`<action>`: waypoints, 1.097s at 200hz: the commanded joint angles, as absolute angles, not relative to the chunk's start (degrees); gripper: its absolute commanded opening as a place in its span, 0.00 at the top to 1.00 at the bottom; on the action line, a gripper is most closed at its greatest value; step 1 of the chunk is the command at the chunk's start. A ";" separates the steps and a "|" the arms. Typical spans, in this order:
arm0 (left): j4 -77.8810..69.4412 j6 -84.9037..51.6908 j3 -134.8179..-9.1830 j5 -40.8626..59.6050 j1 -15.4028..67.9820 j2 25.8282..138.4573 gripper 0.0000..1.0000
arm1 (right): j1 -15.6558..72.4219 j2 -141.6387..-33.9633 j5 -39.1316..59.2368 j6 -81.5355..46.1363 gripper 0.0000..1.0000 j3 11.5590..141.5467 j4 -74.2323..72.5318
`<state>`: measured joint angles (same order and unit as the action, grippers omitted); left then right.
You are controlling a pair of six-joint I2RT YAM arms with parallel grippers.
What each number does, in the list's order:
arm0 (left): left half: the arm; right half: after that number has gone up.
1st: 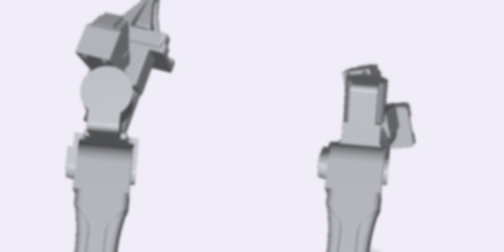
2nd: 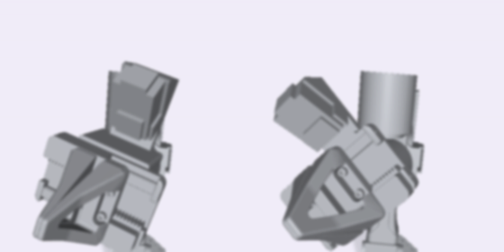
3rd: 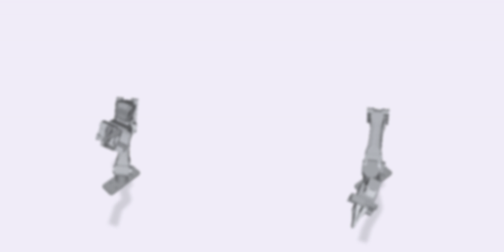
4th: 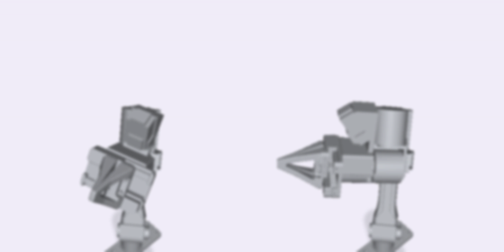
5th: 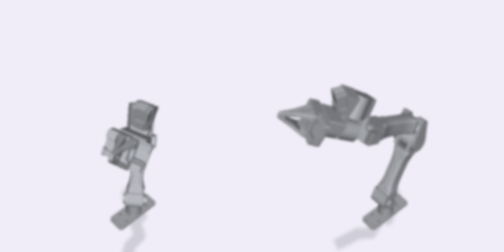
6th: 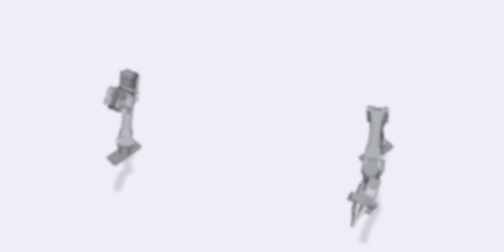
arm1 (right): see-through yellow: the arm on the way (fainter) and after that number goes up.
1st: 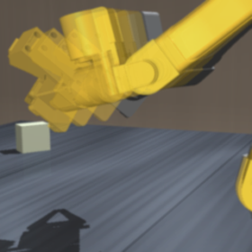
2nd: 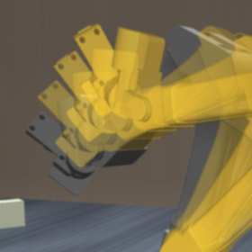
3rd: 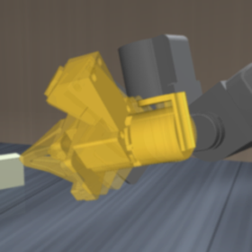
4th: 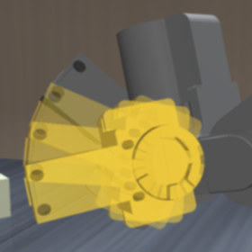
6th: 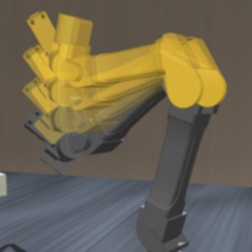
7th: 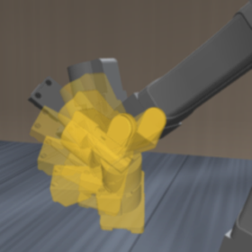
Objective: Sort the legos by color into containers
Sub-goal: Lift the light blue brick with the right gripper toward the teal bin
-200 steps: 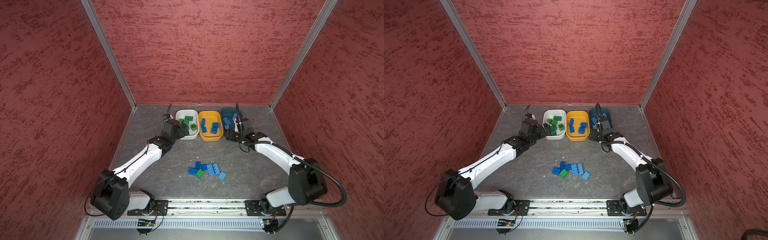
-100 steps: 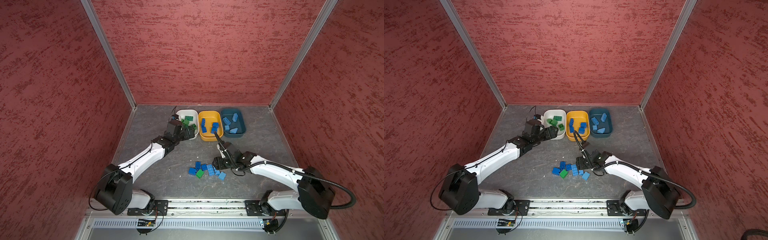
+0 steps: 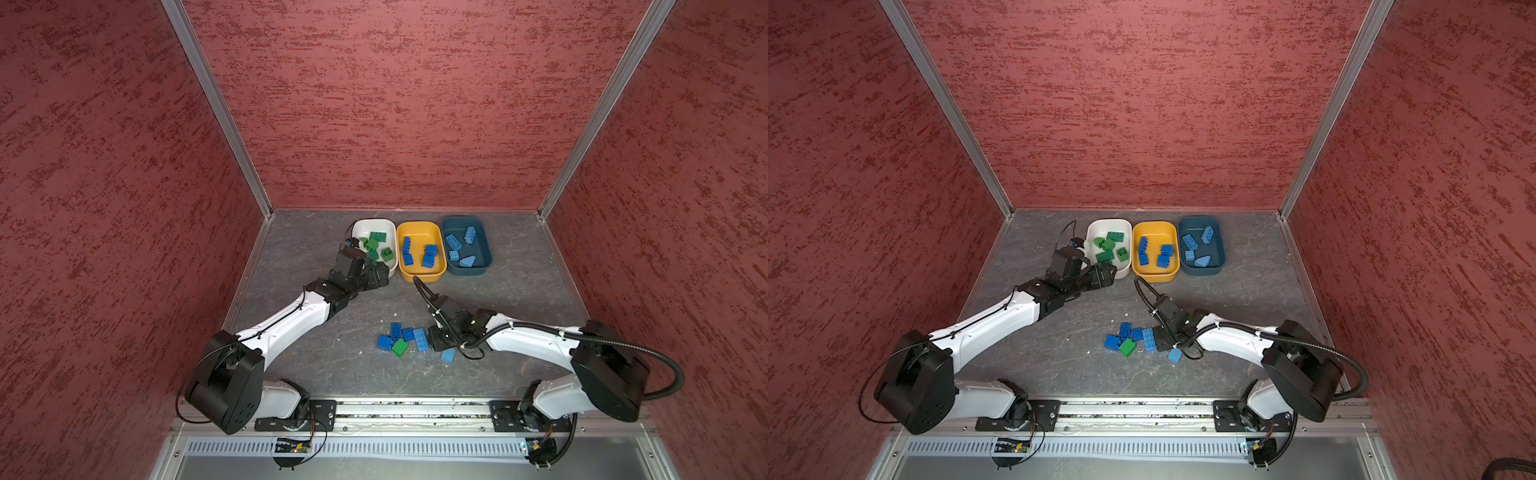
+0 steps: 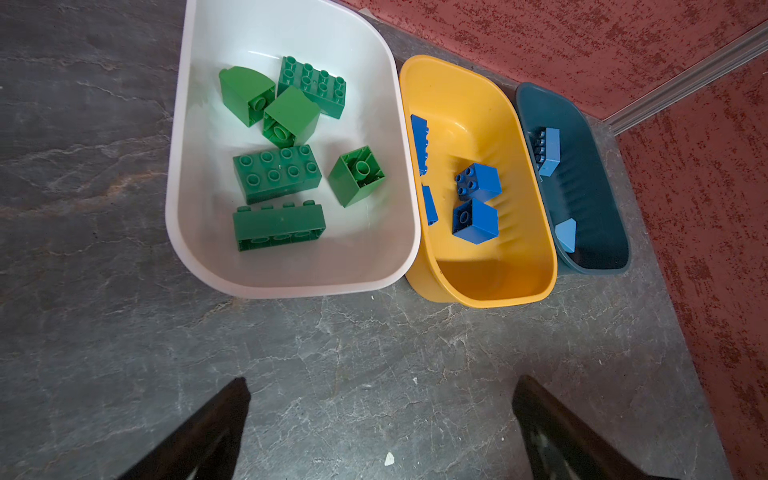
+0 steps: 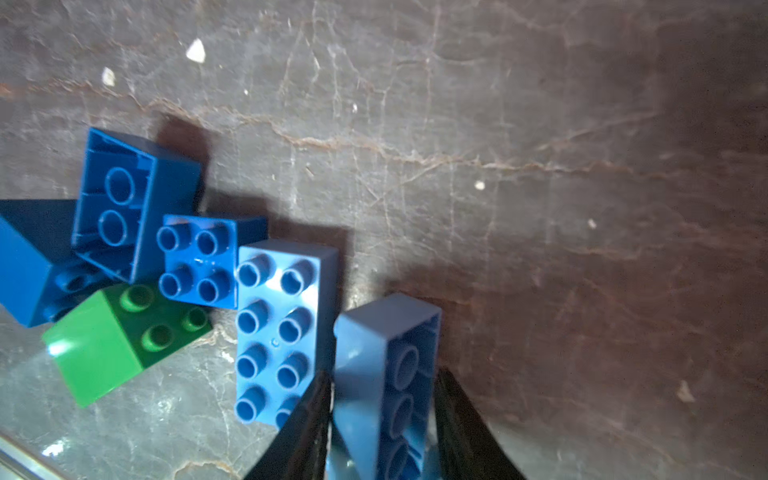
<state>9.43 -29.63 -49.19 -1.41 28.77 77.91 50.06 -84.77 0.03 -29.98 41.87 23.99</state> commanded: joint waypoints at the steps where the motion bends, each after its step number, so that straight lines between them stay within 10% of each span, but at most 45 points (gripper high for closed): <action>1: 9.57 -29.71 -50.40 -1.72 28.74 78.56 0.01 | 51.13 -86.84 -2.78 -29.64 0.61 43.97 25.69; 108: 10.81 -30.01 -51.37 -1.79 28.83 79.44 0.01 | 48.12 -78.21 -8.49 -29.27 0.82 45.48 25.05; 219: 16.35 -16.20 -56.25 -2.35 37.84 82.12 0.01 | 15.43 -81.77 -1.12 -22.71 0.80 54.04 10.72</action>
<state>12.82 -22.00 -54.17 -4.03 36.29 80.38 20.01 -77.71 -3.68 -26.96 48.84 13.28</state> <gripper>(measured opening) 0.995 0.258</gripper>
